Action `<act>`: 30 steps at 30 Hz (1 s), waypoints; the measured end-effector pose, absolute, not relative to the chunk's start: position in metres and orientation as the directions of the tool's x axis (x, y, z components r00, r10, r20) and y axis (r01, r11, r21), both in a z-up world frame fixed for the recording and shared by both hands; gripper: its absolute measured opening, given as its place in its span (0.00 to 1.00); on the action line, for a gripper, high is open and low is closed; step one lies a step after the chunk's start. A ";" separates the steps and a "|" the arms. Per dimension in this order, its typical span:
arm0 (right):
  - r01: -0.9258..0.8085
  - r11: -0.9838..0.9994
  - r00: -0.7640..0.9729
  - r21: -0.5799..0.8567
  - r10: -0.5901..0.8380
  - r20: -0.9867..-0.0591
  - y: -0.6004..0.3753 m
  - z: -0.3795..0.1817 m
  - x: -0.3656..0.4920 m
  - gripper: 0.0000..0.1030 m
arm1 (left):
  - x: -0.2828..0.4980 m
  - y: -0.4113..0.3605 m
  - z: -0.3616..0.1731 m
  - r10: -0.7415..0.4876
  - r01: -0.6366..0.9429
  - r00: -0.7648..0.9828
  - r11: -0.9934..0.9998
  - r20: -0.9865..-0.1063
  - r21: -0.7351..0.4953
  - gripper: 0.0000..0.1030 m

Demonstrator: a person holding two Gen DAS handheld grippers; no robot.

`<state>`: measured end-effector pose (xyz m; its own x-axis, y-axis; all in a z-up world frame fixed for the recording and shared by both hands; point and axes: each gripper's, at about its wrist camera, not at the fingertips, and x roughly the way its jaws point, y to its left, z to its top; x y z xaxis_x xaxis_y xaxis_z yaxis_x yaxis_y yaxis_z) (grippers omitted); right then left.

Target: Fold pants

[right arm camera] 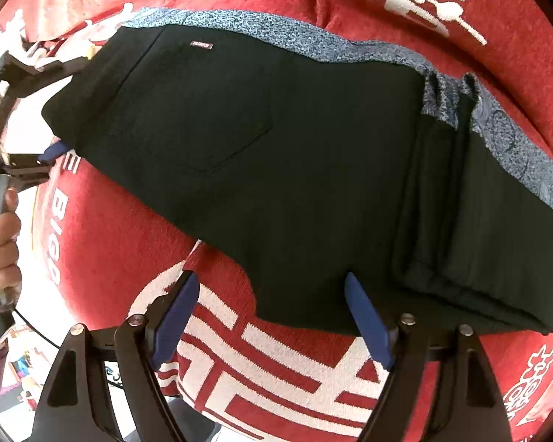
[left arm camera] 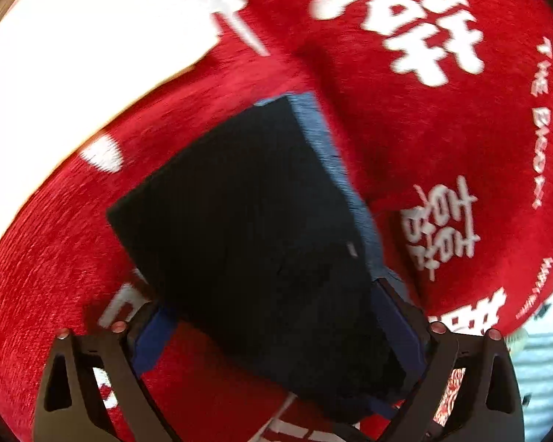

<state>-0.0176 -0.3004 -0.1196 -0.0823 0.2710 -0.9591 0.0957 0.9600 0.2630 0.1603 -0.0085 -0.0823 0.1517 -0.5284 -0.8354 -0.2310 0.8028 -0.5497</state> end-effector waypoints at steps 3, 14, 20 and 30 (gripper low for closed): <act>0.101 0.955 -0.076 0.280 0.288 -0.955 -0.303 -0.114 -0.015 0.81 | 0.161 -0.008 -0.079 -0.483 -0.223 0.158 0.832 -0.861 -0.507 0.67; 0.137 0.901 -0.001 0.411 0.415 -0.910 -0.329 -0.070 0.058 0.81 | 0.127 -0.082 -0.037 -0.122 0.268 0.368 0.963 -0.922 -0.021 0.35; 0.062 0.836 -0.093 0.545 0.549 -0.831 -0.283 -0.059 0.147 0.81 | 0.114 -0.103 -0.034 -0.065 0.374 0.446 0.920 -0.893 0.119 0.35; -0.157 0.834 -0.350 0.530 0.454 -0.819 -0.151 -0.076 0.213 0.81 | 0.115 -0.105 -0.035 -0.056 0.395 0.467 0.906 -0.883 0.152 0.36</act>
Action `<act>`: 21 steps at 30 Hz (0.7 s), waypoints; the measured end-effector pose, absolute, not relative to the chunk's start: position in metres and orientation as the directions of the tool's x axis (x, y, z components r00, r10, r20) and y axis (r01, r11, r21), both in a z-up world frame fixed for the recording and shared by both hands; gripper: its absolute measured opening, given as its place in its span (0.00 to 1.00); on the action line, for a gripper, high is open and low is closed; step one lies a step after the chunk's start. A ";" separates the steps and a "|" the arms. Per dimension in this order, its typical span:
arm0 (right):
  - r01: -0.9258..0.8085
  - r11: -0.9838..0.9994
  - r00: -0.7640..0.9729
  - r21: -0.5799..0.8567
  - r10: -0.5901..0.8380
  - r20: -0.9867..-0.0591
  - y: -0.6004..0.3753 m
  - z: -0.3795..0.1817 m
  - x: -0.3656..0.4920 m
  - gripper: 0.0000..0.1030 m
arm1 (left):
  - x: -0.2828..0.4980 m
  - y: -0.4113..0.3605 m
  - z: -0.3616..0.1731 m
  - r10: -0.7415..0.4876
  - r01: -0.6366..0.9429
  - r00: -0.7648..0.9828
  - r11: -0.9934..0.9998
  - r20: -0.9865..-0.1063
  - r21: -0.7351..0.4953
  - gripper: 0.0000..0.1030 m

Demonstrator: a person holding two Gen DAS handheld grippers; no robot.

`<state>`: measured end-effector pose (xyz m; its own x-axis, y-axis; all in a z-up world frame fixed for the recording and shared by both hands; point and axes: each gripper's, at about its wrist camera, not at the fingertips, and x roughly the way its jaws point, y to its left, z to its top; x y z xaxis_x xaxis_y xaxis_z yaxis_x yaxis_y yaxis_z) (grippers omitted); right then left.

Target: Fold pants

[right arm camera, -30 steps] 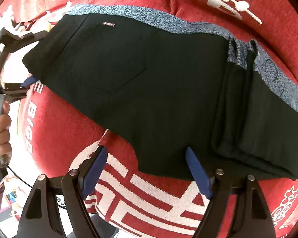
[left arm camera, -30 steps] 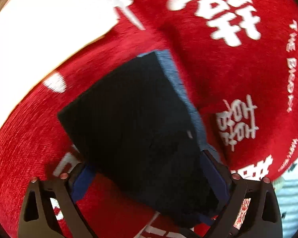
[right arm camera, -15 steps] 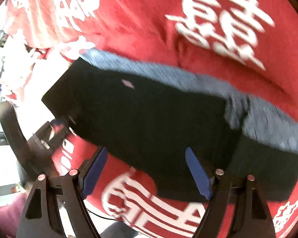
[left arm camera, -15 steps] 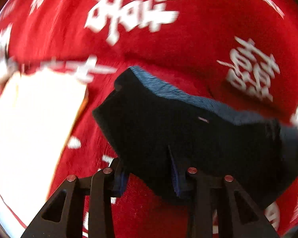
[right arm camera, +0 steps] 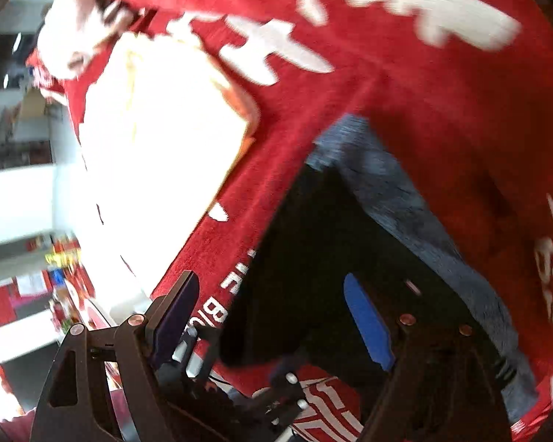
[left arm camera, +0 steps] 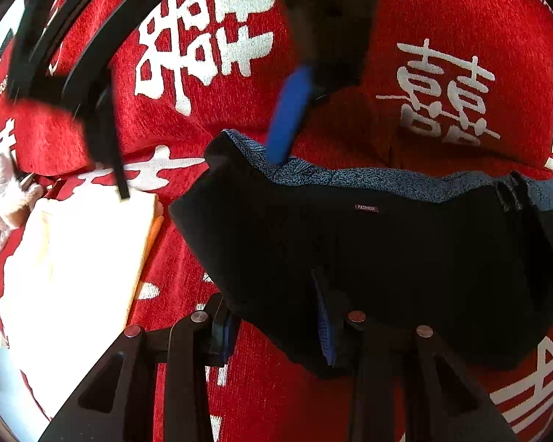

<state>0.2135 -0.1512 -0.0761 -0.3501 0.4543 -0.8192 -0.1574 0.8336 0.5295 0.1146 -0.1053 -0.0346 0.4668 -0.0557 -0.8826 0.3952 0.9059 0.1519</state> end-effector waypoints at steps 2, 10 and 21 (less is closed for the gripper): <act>-0.195 0.843 -0.393 0.501 0.401 -0.827 -0.134 -0.084 0.215 0.81 | 0.112 -0.106 -0.034 -0.055 0.396 0.469 0.905 -0.881 0.155 0.36; -0.163 0.853 -0.422 0.495 0.394 -0.817 -0.155 -0.100 0.202 0.17 | 0.101 -0.119 -0.023 -0.082 0.454 0.473 0.876 -0.877 0.163 0.36; 0.022 0.663 -0.079 0.749 0.748 -0.659 -0.323 -0.029 0.128 0.17 | 0.069 -0.196 0.058 -0.263 0.585 0.468 0.807 -0.844 0.073 0.36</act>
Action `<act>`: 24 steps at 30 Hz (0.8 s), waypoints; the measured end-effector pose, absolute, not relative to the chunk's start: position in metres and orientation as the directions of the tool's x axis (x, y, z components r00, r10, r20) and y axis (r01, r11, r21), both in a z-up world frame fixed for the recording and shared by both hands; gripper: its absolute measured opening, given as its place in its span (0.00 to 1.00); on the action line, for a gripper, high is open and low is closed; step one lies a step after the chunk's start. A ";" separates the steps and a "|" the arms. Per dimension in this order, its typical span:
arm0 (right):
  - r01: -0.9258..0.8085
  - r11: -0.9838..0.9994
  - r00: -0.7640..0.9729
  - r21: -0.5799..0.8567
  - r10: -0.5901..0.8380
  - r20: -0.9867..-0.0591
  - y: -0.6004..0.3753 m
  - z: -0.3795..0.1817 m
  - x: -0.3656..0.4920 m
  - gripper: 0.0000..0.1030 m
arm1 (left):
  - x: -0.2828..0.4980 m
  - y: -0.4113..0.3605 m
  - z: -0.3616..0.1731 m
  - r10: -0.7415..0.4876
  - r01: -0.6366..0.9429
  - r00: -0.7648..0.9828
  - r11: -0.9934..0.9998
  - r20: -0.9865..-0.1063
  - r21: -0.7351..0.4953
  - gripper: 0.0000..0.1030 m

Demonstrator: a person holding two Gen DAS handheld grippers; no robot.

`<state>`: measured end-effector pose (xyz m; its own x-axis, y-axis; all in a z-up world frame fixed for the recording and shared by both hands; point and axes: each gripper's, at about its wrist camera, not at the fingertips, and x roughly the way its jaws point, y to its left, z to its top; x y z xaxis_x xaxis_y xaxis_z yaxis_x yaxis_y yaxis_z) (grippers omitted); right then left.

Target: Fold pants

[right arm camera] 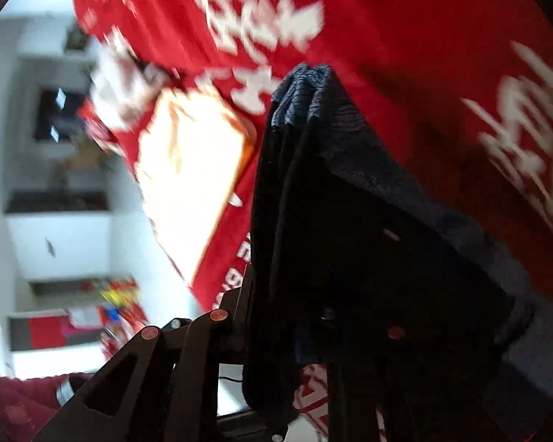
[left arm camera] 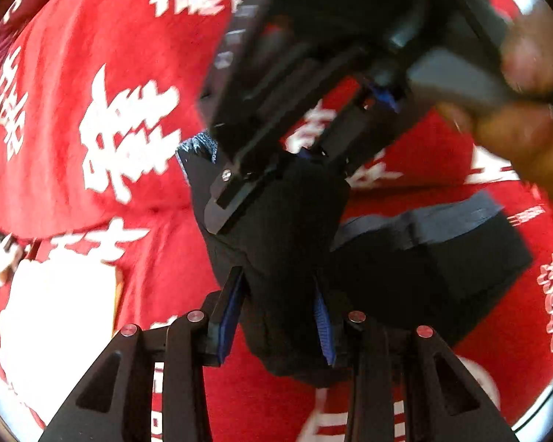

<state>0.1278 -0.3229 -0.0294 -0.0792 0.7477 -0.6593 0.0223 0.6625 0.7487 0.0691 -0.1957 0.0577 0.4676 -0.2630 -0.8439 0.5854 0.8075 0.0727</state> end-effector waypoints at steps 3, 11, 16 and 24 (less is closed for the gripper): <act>0.061 0.616 0.028 0.786 0.786 -0.618 -0.375 -0.015 0.100 0.17 | 0.051 -0.231 0.076 -0.316 0.640 0.447 0.767 -0.837 0.052 0.36; 0.167 0.540 0.288 0.825 0.773 -0.565 -0.523 -0.004 -0.007 0.17 | -0.013 -0.352 0.086 -0.404 0.796 0.354 0.604 -0.844 0.045 0.36; 0.274 0.509 0.353 0.816 0.736 -0.578 -0.588 -0.037 -0.067 0.18 | -0.053 -0.416 0.049 -0.369 0.861 0.290 0.504 -0.883 0.072 0.36; 0.427 0.461 0.361 0.778 0.702 -0.614 -0.642 -0.121 -0.119 0.18 | -0.072 -0.454 -0.018 -0.237 0.880 0.249 0.461 -0.939 0.117 0.40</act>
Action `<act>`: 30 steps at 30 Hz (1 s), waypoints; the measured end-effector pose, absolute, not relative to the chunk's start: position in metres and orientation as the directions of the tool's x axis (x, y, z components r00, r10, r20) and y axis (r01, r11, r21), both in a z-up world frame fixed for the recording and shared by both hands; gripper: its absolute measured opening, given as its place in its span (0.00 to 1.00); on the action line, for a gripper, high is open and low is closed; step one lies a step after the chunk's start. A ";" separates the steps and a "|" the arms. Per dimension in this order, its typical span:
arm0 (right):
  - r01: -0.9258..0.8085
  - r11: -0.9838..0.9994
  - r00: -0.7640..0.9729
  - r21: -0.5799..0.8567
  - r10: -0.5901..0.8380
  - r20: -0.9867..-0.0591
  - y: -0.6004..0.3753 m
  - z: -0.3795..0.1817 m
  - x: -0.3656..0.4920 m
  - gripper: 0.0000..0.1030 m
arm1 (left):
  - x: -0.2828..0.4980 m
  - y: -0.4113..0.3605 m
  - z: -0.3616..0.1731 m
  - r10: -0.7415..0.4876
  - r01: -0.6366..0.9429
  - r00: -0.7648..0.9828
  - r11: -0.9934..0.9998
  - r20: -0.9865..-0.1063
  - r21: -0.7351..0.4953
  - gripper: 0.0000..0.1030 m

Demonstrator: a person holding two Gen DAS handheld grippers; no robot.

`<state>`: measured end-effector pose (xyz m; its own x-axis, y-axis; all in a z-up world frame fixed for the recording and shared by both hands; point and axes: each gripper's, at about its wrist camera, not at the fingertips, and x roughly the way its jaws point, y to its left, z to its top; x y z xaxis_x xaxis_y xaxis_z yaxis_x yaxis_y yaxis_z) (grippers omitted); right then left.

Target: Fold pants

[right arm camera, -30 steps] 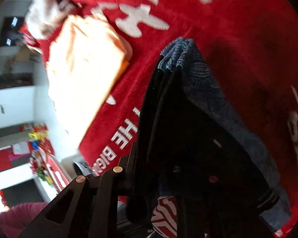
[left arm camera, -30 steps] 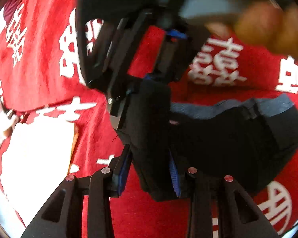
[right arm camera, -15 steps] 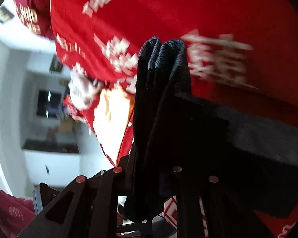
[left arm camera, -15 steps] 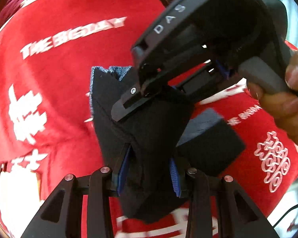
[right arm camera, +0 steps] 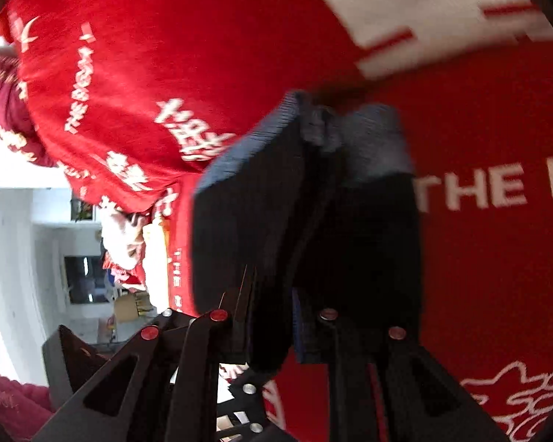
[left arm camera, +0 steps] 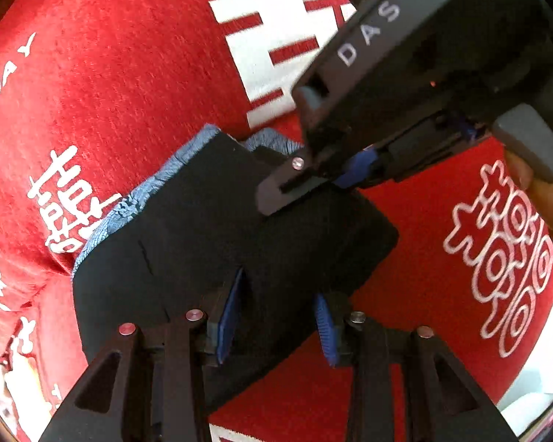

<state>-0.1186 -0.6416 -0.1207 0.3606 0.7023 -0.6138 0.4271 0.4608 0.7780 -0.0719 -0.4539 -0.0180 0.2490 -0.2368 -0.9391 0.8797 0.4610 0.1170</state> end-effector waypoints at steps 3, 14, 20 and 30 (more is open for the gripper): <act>0.436 0.454 0.351 0.777 0.709 -0.611 -0.642 -0.129 -0.123 0.18 | -0.073 -0.450 -0.018 -0.221 0.883 0.235 0.455 -0.946 0.114 0.52; 0.448 0.660 0.215 0.603 0.575 -0.789 -0.616 -0.112 -0.125 0.21 | -0.027 -0.374 0.019 -0.214 0.757 0.167 0.653 -0.962 -0.014 0.56; 0.576 0.380 0.376 0.724 0.663 -0.648 -0.632 -0.120 -0.167 0.50 | 0.026 -0.329 -0.002 -0.139 0.594 0.158 0.804 -0.978 -0.018 0.56; 0.614 0.375 0.386 0.695 0.625 -0.679 -0.620 -0.130 -0.172 0.15 | 0.034 -0.316 -0.038 -0.131 0.558 0.095 0.828 -0.987 -0.056 0.70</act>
